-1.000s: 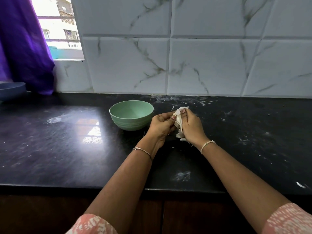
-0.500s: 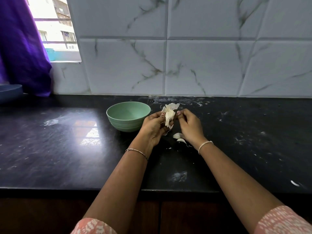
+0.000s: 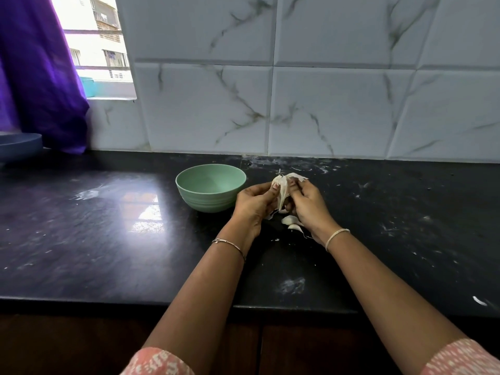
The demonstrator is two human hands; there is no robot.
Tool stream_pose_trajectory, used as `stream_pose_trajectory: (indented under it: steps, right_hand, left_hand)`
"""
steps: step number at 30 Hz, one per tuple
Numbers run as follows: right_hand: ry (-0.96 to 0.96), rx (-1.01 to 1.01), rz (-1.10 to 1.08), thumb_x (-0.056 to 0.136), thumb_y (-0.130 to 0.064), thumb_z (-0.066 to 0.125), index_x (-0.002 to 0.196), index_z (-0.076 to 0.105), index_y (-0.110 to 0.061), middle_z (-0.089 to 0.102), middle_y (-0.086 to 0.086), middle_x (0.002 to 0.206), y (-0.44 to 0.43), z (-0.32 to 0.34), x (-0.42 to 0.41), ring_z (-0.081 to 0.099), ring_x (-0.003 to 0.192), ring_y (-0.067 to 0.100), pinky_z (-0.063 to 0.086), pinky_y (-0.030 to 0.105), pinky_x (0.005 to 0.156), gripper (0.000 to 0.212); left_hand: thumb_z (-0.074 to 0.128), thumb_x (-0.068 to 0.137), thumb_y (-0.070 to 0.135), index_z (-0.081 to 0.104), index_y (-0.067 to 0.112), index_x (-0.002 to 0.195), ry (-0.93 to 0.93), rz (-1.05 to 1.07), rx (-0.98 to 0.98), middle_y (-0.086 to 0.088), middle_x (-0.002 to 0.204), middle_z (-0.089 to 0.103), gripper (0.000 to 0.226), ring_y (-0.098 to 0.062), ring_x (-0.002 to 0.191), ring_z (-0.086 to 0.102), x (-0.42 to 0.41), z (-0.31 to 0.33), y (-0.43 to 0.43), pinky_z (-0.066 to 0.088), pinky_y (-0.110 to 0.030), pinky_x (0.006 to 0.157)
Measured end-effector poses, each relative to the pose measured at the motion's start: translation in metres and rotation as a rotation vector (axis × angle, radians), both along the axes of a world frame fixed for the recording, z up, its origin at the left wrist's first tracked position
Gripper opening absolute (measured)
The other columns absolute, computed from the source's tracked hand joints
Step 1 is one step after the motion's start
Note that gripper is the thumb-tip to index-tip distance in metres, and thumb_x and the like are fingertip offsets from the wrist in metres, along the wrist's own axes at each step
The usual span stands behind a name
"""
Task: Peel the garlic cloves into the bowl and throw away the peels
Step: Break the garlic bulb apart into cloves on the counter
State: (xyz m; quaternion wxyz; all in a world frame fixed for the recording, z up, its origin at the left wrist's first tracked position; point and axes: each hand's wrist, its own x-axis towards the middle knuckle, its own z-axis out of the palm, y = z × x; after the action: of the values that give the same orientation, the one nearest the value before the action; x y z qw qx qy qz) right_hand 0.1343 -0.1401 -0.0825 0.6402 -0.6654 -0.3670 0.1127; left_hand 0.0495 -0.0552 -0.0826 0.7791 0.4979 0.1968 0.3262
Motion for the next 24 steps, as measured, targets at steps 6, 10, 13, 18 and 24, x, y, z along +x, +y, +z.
stream_pose_trajectory:
  steps: [6, 10, 13, 18, 24]
  right_hand:
    - [0.080, 0.011, 0.039, 0.104, -0.023, 0.043, 0.095, 0.062, -0.017, 0.057, 0.003, 0.068, -0.002, -0.002, -0.002, 0.050, 0.055, 0.008, 0.045, 0.023, 0.051, 0.022]
    - [0.062, -0.023, 0.016, 0.104, -0.025, 0.043, 0.092, 0.061, -0.012, 0.055, 0.004, 0.064, 0.002, -0.004, -0.002, 0.050, 0.052, 0.008, 0.044, 0.024, 0.047, 0.025]
    - [0.067, -0.017, 0.020, 0.104, -0.025, 0.043, 0.097, 0.061, -0.007, 0.054, 0.005, 0.063, 0.002, -0.003, -0.002, 0.050, 0.048, 0.006, 0.042, 0.022, 0.045, 0.026]
    - [0.125, 0.002, 0.080, 0.105, -0.024, 0.040, 0.092, 0.060, -0.015, 0.056, 0.003, 0.065, -0.001, -0.002, -0.003, 0.050, 0.047, 0.002, 0.044, 0.020, 0.045, 0.026]
    - [0.029, -0.105, 0.087, 0.097, -0.046, 0.052, 0.111, 0.062, -0.017, 0.070, 0.006, 0.097, 0.002, -0.005, -0.001, 0.068, 0.083, 0.018, 0.056, 0.034, 0.065, 0.033]
  left_hand:
    - [0.061, 0.095, 0.011, 0.068, 0.006, 0.087, 0.085, 0.091, 0.131, -0.005, 0.064, 0.068, 0.012, -0.011, 0.050, 0.062, 0.005, -0.003, 0.000, 0.050, -0.024, 0.053]
    - [0.061, 0.095, 0.013, 0.067, 0.006, 0.085, 0.141, 0.168, 0.197, -0.003, 0.058, 0.063, 0.013, -0.006, 0.039, 0.054, 0.007, -0.004, 0.000, 0.041, -0.017, 0.039]
    - [0.060, 0.096, 0.012, 0.065, 0.009, 0.080, 0.140, 0.153, 0.181, 0.002, 0.051, 0.063, 0.017, -0.006, 0.039, 0.055, 0.008, -0.005, 0.001, 0.042, -0.018, 0.040]
    - [0.061, 0.096, 0.016, 0.066, 0.007, 0.082, 0.152, 0.140, 0.177, -0.003, 0.054, 0.063, 0.017, -0.011, 0.043, 0.055, 0.010, -0.007, 0.005, 0.042, -0.023, 0.044]
    - [0.066, 0.092, 0.018, 0.070, 0.000, 0.098, 0.197, 0.212, 0.231, -0.012, 0.075, 0.070, 0.020, -0.017, 0.060, 0.063, 0.014, -0.006, 0.006, 0.053, -0.027, 0.059]
